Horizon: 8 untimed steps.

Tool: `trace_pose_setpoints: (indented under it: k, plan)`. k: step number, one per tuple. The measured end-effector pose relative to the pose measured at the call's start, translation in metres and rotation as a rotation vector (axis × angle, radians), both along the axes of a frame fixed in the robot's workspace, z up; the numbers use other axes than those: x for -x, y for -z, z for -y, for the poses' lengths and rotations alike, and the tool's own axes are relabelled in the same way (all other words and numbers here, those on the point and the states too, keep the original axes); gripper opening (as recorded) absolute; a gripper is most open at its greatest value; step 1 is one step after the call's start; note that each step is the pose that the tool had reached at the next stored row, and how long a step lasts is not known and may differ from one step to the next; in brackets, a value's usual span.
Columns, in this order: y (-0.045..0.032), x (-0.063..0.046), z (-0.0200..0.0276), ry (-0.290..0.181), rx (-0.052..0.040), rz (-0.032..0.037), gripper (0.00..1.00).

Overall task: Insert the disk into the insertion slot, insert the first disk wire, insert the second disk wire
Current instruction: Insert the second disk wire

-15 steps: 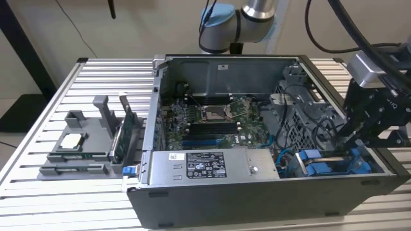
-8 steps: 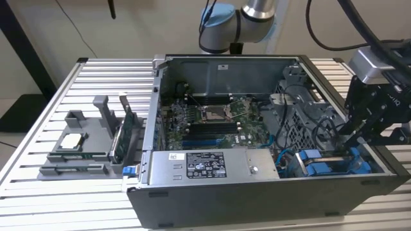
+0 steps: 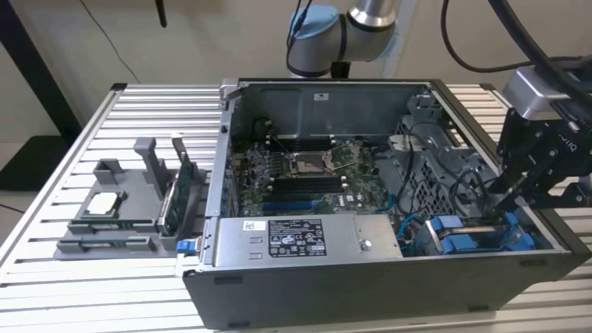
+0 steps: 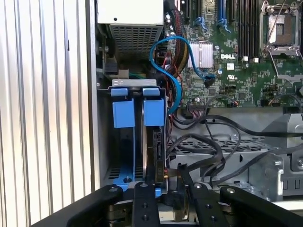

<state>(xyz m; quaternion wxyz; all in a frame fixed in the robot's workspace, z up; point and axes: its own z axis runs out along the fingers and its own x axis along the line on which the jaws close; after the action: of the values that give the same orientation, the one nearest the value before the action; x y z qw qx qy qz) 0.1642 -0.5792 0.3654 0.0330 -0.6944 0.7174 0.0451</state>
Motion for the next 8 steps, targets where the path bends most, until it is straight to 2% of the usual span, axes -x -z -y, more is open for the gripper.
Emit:
trace_pose_setpoints:
  k: [8]
  plan:
    - [-0.0002,-0.0048,-0.0049,0.000,0.0000,-0.0008,0.33]
